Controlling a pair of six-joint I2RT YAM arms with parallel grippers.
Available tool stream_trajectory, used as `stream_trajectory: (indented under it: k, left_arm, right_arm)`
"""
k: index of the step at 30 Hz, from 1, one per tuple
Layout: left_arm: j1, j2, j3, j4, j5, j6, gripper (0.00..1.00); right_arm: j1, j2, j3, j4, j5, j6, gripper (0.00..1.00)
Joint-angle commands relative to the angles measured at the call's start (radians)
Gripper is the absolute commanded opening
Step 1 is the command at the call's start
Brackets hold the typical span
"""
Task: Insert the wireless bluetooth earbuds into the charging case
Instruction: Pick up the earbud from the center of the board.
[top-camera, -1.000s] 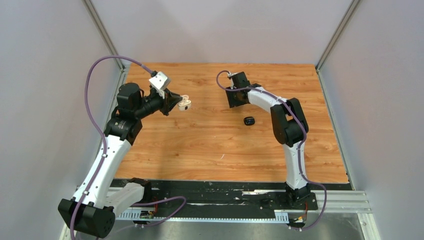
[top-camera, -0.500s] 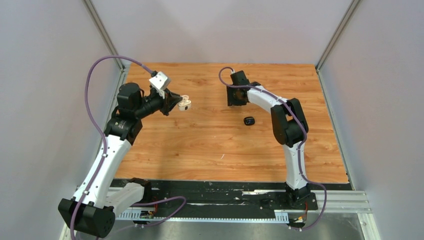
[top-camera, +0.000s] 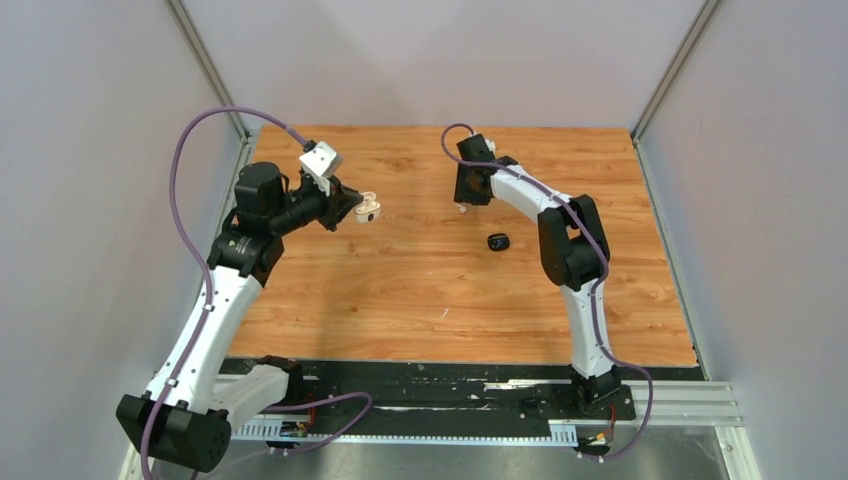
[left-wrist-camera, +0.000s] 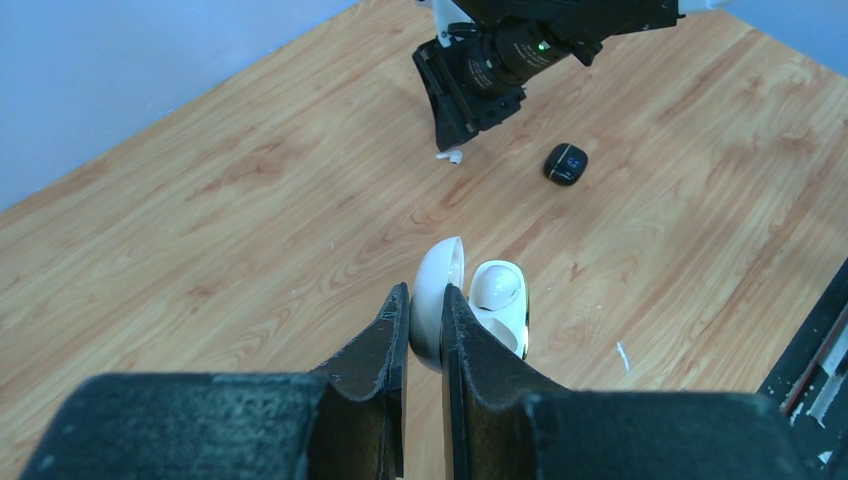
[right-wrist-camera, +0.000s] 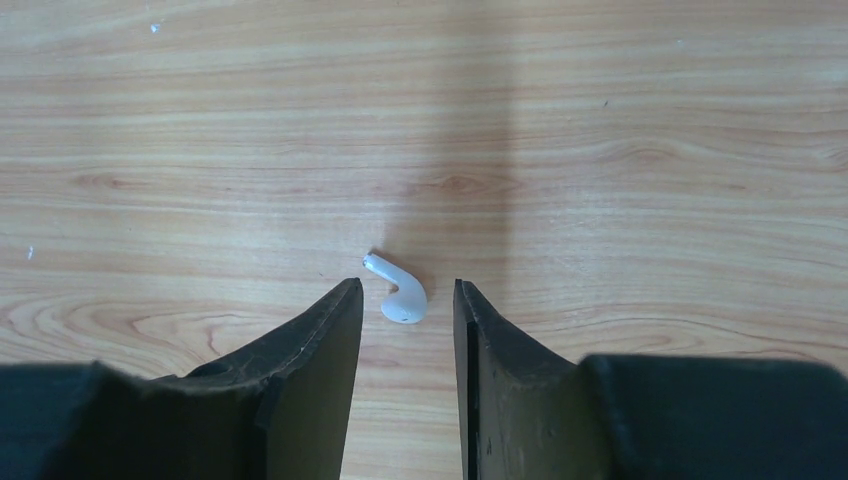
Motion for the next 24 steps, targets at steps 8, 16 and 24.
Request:
stream_trajectory:
  k: [8, 16, 24]
  left_arm:
    - [0.01, 0.019, 0.06, -0.002, -0.003, 0.024, 0.0]
    - [0.01, 0.019, 0.052, 0.001, -0.004, 0.022, 0.0]
    - [0.01, 0.019, 0.05, 0.003, -0.005, 0.022, 0.0]
  right_arm:
    - [0.004, 0.024, 0.012, -0.022, 0.047, 0.069, 0.36]
    - [0.005, 0.02, -0.001, -0.027, 0.032, 0.056, 0.32]
    - [0.005, 0.005, -0.025, -0.018, -0.003, 0.032, 0.25]
